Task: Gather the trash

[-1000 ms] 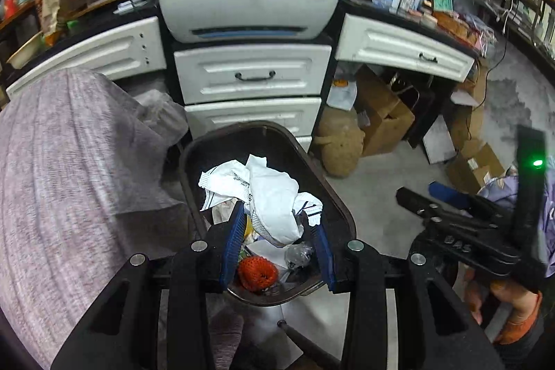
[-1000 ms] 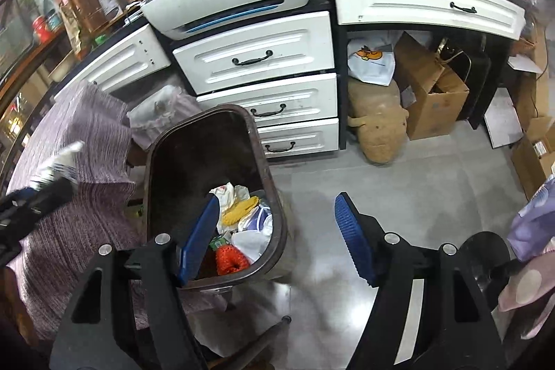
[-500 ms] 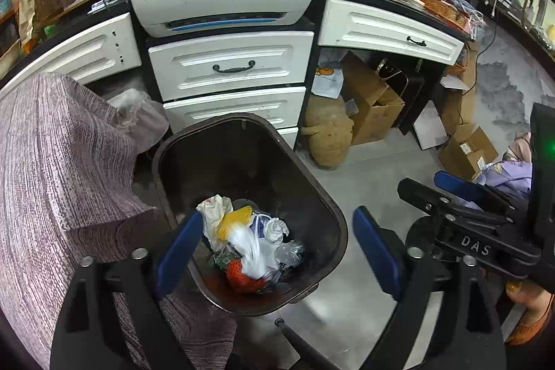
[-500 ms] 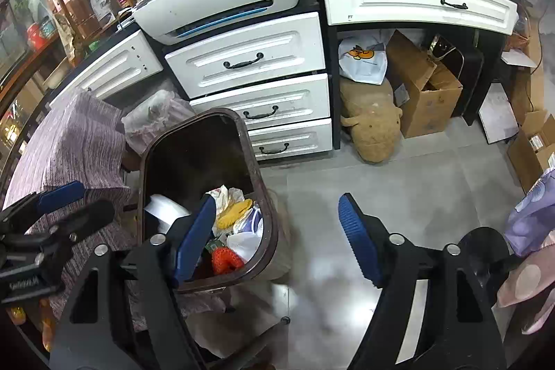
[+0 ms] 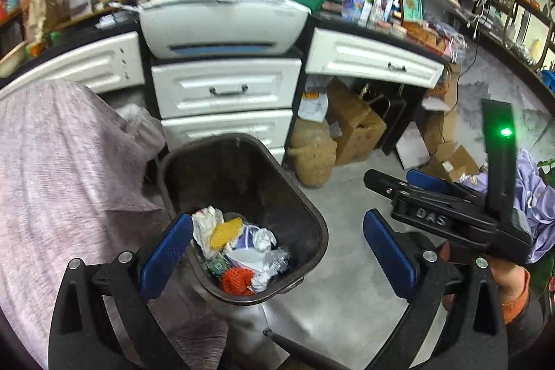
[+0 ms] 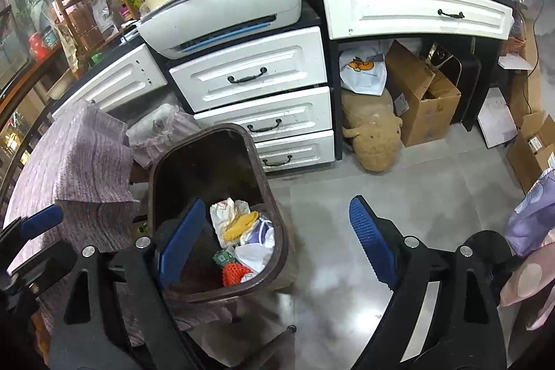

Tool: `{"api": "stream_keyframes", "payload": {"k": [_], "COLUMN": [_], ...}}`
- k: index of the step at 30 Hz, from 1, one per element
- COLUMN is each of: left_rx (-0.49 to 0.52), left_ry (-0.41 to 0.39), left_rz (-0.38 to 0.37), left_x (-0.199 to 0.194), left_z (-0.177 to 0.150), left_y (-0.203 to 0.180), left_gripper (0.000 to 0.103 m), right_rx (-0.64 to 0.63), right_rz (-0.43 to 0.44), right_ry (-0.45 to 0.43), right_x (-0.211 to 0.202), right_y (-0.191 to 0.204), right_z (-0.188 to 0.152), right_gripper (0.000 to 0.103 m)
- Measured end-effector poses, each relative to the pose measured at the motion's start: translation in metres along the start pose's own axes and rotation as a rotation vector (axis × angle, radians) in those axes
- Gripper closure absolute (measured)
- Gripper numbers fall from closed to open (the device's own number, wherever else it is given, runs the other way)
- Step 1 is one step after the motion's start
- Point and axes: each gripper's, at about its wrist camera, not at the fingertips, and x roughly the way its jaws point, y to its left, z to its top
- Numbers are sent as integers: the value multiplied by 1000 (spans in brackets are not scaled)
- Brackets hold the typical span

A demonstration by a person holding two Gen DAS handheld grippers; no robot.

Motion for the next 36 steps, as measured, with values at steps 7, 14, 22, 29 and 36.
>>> {"api": "stream_keyframes", "payload": {"k": [7, 14, 22, 29, 36], "left_rx": [-6, -59, -129, -178, -202], "left_ry": [-127, -219, -260, -296, -338], "left_rz": [84, 186, 295, 367, 449], "left_x": [-53, -103, -149, -187, -215], "left_z": [-7, -23, -50, -76, -99], "left_y": [8, 28, 52, 69, 69], "left_gripper": [6, 6, 6, 6, 6], "right_rx": [-19, -16, -108, -187, -231], "right_rz": [15, 39, 101, 134, 153], "right_ry": [-87, -203, -276, -317, -389], "right_x": [-28, -71, -118, -148, -175], "right_y": [25, 58, 110, 140, 153], "right_z": [7, 7, -20, -53, -82], "right_gripper": [10, 6, 6, 6, 6]}}
